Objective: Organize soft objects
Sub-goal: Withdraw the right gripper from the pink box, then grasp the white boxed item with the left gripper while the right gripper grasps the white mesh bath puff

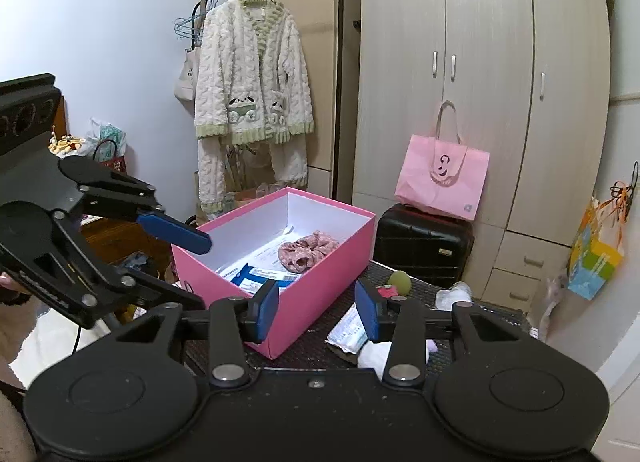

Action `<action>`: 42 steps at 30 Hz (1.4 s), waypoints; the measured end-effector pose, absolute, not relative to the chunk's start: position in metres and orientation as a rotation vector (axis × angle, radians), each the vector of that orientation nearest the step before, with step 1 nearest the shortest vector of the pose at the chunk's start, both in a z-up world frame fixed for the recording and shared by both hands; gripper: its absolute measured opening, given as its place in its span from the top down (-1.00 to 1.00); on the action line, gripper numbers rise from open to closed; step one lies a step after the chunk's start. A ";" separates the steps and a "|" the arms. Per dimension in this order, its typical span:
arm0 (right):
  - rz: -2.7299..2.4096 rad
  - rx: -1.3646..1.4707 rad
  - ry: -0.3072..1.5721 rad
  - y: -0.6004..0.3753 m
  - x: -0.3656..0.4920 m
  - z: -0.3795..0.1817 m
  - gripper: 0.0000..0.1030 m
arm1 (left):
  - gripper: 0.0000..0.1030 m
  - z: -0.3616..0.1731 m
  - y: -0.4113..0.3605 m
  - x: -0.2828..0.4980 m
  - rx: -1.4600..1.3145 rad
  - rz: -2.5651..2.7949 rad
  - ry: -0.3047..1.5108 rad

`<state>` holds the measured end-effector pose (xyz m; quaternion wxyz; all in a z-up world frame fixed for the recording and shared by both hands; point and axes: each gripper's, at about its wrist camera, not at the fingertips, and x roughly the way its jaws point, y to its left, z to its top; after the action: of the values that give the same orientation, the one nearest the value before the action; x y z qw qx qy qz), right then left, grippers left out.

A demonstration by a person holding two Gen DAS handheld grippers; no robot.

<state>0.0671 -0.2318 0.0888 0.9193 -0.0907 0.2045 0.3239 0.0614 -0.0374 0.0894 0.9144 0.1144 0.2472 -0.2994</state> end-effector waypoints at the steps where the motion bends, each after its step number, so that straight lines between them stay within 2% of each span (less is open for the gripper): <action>1: 0.665 -0.185 0.417 -0.235 0.066 0.087 0.07 | -0.15 0.087 -0.041 0.062 0.233 -0.618 0.505; 17: 0.619 -0.087 0.452 -0.276 0.112 0.049 0.07 | -0.11 0.036 -0.083 0.121 0.148 -0.432 0.490; 23: 0.583 -0.055 0.481 -0.289 0.148 0.030 0.07 | -0.08 0.020 -0.101 0.156 0.140 -0.336 0.470; 34: 0.522 -0.013 0.498 -0.296 0.221 0.001 0.07 | 0.14 -0.013 -0.123 0.218 0.099 -0.203 0.493; 42: 0.499 -0.012 0.540 -0.295 0.275 -0.021 0.06 | 0.14 -0.047 -0.123 0.229 0.066 -0.114 0.561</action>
<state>0.2751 -0.2953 -0.0214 0.9332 -0.0060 0.2640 0.2439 0.2293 -0.1233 -0.0470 0.9588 0.0327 0.2766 -0.0564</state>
